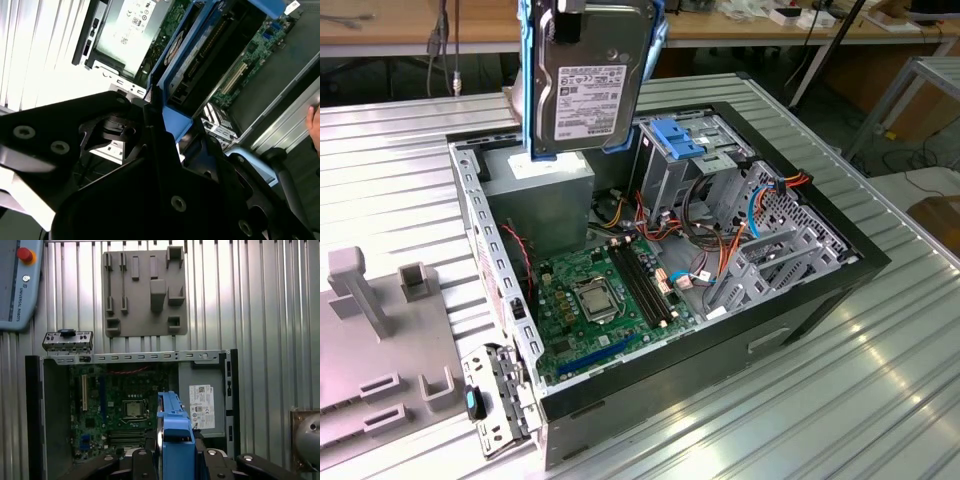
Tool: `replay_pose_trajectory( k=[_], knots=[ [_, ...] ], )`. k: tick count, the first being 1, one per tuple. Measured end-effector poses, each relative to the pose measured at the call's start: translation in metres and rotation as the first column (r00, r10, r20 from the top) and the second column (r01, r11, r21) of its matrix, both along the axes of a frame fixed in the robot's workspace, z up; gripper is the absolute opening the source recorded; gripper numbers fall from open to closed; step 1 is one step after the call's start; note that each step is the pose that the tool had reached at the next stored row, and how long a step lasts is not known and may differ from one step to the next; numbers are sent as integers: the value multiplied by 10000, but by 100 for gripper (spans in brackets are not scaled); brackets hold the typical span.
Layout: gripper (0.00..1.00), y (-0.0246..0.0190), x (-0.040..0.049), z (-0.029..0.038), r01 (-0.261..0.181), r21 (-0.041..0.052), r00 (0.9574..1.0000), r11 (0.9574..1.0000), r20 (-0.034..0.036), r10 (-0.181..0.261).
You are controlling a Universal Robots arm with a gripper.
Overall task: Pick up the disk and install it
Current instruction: 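Pick up the disk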
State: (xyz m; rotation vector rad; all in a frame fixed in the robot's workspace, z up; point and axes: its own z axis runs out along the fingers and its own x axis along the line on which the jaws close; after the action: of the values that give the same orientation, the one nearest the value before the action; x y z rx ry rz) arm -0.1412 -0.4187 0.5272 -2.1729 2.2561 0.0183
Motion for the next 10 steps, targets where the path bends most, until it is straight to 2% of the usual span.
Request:
replay_pose_trajectory(
  k=[3, 10],
  knots=[
    [37, -3, 70, -13, 23, -2, 10000, 10000, 1, -23],
    [37, -3, 303, -39, 53, -3, 10000, 10000, -1, -53]
  ],
)
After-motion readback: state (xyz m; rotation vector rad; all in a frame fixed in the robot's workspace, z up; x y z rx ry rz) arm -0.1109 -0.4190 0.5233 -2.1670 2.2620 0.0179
